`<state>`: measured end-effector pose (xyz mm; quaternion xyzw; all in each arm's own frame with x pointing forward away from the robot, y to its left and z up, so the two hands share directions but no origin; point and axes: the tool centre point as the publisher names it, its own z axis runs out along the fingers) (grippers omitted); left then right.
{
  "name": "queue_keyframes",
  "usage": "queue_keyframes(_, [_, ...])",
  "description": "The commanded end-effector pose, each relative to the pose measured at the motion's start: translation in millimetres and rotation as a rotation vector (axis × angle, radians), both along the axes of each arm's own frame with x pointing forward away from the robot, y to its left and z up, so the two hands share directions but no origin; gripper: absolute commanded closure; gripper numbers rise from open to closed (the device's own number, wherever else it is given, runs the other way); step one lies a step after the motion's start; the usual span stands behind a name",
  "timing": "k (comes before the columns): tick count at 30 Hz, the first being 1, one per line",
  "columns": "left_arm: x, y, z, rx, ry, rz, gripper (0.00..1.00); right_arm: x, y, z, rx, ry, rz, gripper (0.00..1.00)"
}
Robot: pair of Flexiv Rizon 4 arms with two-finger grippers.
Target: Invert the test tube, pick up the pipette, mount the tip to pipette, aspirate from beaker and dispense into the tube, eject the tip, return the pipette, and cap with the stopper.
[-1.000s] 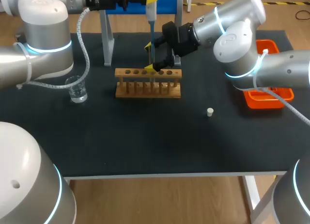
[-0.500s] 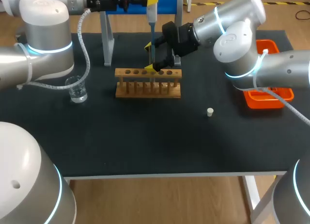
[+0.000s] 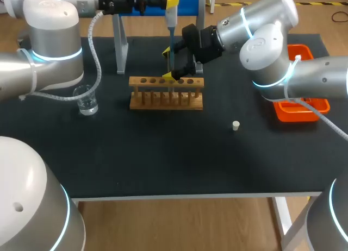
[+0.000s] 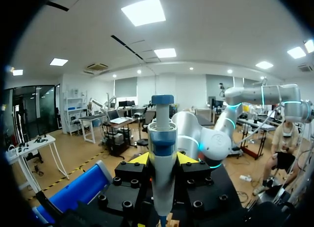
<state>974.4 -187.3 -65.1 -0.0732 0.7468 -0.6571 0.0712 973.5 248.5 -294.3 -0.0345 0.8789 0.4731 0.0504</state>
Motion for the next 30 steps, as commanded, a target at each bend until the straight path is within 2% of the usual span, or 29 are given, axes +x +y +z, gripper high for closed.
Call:
queue_keyframes(1, [1.6,-1.6,-1.4,0.001,-0.001,0.001,1.0,0.9,0.0,0.7,-0.004,0.003,0.002,0.0])
queue_keyframes(30, [2.2,-2.7,-10.3,0.002,-0.007,0.008,1.0,0.9,0.0,0.7,-0.004,0.003,0.002,0.0])
